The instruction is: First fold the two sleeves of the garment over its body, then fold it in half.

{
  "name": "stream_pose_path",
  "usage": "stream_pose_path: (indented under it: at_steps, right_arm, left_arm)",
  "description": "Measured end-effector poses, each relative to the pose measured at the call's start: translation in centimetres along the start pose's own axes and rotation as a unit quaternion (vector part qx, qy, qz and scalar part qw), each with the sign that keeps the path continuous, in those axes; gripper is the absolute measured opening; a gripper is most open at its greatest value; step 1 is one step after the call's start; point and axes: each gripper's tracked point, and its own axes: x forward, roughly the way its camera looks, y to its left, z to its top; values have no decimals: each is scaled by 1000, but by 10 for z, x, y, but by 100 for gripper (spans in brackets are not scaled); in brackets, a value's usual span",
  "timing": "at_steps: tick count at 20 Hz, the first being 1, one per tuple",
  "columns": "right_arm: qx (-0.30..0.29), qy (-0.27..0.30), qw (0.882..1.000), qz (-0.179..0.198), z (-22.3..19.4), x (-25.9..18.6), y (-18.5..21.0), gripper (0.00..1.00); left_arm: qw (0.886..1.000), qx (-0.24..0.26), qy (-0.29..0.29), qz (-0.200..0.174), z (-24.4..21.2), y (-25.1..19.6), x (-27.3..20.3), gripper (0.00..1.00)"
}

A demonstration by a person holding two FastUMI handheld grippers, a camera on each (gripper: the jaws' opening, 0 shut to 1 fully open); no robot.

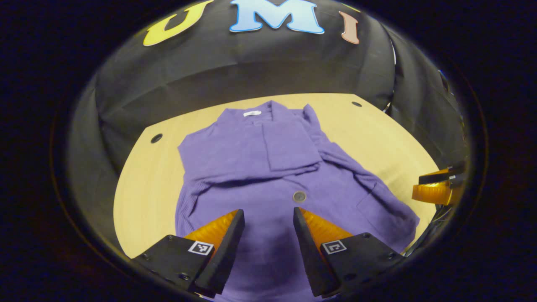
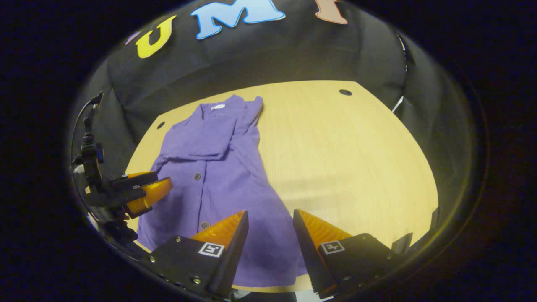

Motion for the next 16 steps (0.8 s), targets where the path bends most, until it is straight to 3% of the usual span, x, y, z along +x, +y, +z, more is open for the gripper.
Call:
stream_pose_path:
  at_steps: [7,9,11,13,14,16]
  right_arm:
    - [-47,64,997,22,-46,15,29,69]
    - [-62,83,994,24,-59,18,34,63]
    - [-76,100,992,24,-69,23,36,71]
    - [-86,112,990,21,-77,24,35,71]
    - [-91,117,989,18,-82,24,34,71]
    - [-95,131,987,12,-90,25,32,71]
  left_arm:
    - [998,-22,56,24,-95,27,-48,79]
    - [997,-25,71,30,-117,31,-56,77]
    - [996,-26,84,31,-133,31,-65,81]
    - [995,-23,95,33,-147,32,-71,80]
    - [994,-20,100,34,-151,32,-72,87]
    - [993,-15,114,37,-163,32,-71,83]
